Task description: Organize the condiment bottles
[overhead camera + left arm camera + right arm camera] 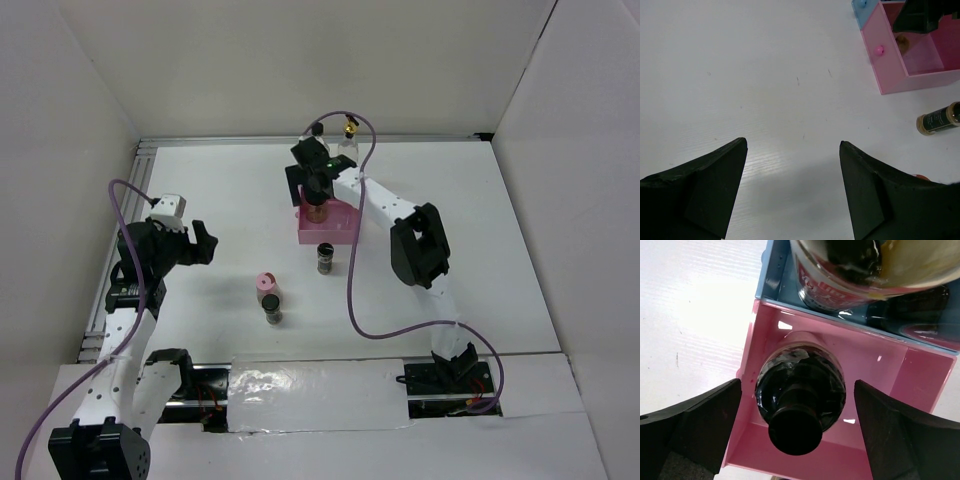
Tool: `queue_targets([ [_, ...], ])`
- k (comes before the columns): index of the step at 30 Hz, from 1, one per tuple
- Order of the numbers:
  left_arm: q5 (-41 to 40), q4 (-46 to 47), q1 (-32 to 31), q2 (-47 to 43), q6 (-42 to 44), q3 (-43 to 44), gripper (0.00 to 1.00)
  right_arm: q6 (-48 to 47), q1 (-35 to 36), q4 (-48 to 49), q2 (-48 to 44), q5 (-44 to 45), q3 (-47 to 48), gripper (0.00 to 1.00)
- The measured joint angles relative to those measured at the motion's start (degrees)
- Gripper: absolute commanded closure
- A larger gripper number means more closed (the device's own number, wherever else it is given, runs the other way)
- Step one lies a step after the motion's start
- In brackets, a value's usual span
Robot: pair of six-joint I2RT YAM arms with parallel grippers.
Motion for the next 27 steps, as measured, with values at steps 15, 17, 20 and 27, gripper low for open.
queue_targets([
  [15, 2.0, 0.0, 0.0, -0.5, 0.1, 0.0, 0.11, -4.9, 7.0, -0.1, -19.0, 3.2, -15.7, 0.48],
  [17, 2.2, 0.0, 0.0, -0.8, 0.1, 0.0, 0.12, -6.5, 10.4, 0.7, -24.8, 2.5, -19.4, 0.58],
  [20, 2.1, -0.1, 0.0, -1.3, 0.1, 0.0, 0.12, -7.8, 15.4, 2.5, -28.9, 0.1, -20.5, 0.09],
  [27, 0.3, -2.5, 0.1, -3.1, -0.2, 0.0, 0.13, -8.8, 26.2, 3.4, -22.5, -4.5, -18.1, 0.00],
])
